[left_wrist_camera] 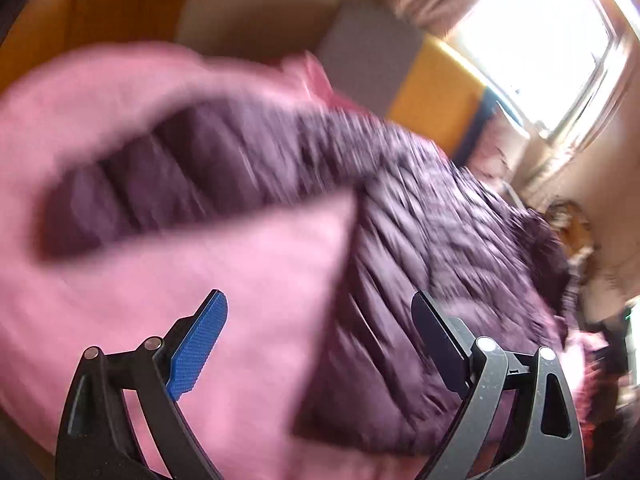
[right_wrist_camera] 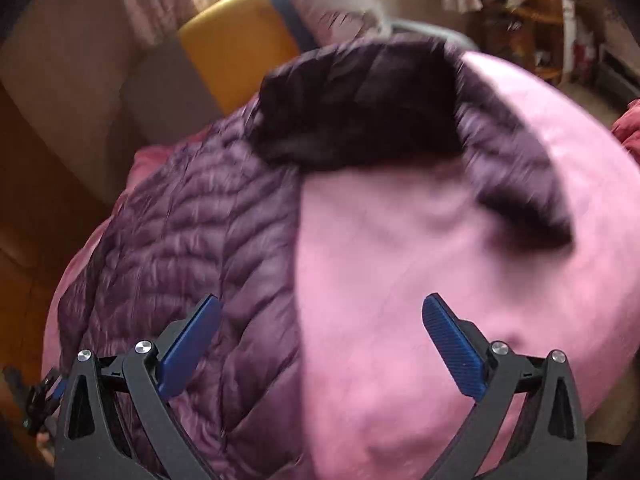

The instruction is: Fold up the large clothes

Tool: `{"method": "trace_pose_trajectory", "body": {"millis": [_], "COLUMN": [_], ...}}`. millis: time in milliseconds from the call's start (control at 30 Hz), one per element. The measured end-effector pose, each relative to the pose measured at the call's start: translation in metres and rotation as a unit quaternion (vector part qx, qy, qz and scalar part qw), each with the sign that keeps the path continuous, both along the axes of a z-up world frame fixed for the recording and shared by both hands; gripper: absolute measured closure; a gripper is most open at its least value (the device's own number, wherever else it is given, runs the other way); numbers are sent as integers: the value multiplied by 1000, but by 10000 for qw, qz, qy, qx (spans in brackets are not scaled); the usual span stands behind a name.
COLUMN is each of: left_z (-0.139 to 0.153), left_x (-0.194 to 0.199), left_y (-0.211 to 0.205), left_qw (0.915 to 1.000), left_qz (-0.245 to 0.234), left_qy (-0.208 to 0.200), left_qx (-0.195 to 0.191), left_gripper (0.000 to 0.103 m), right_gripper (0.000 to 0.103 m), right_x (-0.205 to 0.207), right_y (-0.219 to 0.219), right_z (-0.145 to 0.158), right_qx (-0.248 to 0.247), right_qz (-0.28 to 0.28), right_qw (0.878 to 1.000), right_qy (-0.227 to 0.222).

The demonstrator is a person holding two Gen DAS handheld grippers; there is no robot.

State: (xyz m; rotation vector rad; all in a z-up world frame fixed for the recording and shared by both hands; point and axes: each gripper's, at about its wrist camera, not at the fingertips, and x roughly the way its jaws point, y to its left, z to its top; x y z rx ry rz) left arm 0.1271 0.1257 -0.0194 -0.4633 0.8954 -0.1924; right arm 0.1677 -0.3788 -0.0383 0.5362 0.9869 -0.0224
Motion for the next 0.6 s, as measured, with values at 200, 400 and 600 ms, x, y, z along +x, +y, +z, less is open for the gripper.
{"method": "trace_pose_trajectory", "body": {"millis": [200, 400, 600], "left_z": [-35, -16, -32], "left_x": [-7, -54, -103], "left_y": [-35, -49, -62], "left_qw": [9979, 9967, 9914], "left_qz": [-468, -706, -859], "left_qy": [450, 227, 749], "left_qx": [34, 319, 645], "left_gripper": [90, 98, 98], "right_gripper": [80, 95, 87], "right_x": [-14, -43, -77], "right_y": [54, 36, 56], "right_z": [-23, 17, -16], "right_qx": [-253, -635, -1132], "right_qz": [693, 1241, 1908], "right_qw": [9970, 9902, 9723], "right_qy": [229, -83, 732]}}
